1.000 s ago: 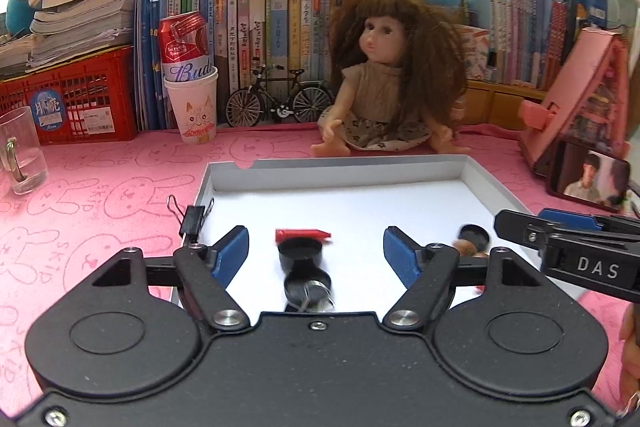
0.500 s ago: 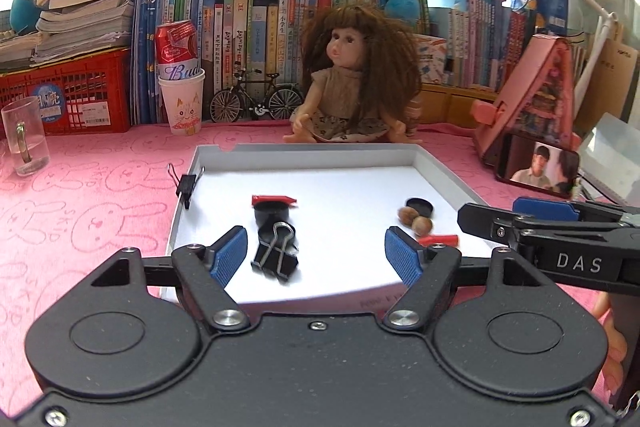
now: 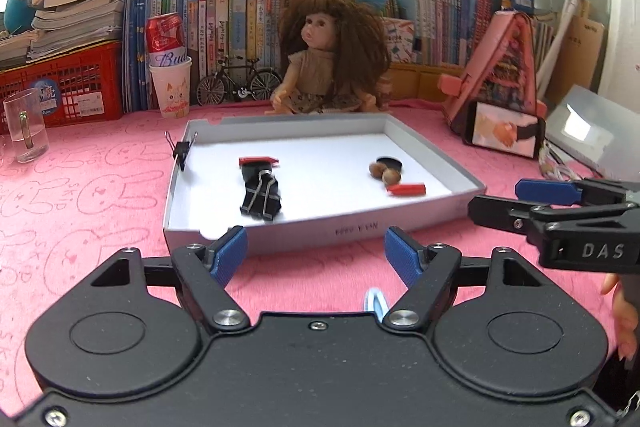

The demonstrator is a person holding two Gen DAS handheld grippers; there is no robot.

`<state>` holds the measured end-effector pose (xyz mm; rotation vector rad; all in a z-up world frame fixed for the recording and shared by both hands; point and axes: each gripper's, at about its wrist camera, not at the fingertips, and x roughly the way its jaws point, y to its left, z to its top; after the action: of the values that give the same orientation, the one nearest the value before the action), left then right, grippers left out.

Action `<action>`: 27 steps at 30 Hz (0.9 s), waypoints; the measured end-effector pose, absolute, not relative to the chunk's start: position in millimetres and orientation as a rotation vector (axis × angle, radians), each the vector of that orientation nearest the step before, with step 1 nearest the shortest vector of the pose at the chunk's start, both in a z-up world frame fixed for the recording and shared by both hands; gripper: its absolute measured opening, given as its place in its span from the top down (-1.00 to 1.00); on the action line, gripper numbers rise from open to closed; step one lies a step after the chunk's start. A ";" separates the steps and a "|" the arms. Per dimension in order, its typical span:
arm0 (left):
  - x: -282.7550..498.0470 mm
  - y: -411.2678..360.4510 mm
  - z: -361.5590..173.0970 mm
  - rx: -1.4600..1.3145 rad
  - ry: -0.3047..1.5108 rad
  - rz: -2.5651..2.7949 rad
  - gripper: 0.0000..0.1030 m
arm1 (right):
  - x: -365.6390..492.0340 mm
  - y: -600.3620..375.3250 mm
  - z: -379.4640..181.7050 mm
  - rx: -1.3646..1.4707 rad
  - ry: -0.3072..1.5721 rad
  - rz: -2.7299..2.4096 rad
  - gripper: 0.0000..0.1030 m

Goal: Organize rigid objects
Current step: 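Withdraw both open grippers from the tray toward the blue clip and clear disc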

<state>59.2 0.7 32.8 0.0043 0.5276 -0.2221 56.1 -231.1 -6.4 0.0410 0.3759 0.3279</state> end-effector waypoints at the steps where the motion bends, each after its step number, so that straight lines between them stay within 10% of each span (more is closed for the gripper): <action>1: 56.5 0.9 30.7 0.009 0.532 -0.226 -0.43 | 52.6 -232.1 -7.6 0.040 0.376 0.329 -0.65; 27: 38.2 -6.8 5.2 -0.027 0.647 -0.328 0.22 | -11.0 -209.8 -42.5 -0.085 0.435 0.570 -0.67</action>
<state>38.2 -6.8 5.2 -0.0275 0.6469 -0.3277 -11.0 -209.8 -42.5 -0.0849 0.4349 0.5701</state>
